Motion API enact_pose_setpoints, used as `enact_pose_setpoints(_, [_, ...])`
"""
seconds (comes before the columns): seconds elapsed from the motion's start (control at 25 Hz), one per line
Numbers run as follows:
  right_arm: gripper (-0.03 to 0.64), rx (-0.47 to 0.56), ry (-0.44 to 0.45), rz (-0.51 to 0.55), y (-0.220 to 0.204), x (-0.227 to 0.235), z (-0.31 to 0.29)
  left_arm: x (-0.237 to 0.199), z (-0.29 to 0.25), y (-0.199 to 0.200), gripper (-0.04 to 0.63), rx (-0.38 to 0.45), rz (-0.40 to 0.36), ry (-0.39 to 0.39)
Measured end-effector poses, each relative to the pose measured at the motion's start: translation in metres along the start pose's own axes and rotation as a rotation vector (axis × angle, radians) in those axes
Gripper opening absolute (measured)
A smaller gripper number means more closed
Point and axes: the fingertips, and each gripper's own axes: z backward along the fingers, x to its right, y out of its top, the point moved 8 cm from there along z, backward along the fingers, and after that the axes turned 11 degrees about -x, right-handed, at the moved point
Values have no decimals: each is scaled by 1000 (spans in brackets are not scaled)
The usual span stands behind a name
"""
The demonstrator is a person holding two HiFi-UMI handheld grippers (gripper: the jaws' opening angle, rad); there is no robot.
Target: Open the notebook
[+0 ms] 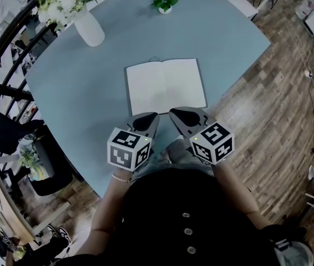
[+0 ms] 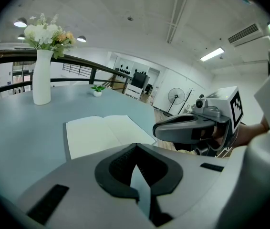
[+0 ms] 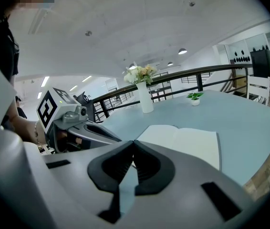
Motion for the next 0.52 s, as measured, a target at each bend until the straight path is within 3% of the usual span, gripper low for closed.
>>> enact_pose_setpoints(0.52, [2, -14, 8, 9, -1, 1, -7, -5, 0, -1, 17, 10, 20, 9])
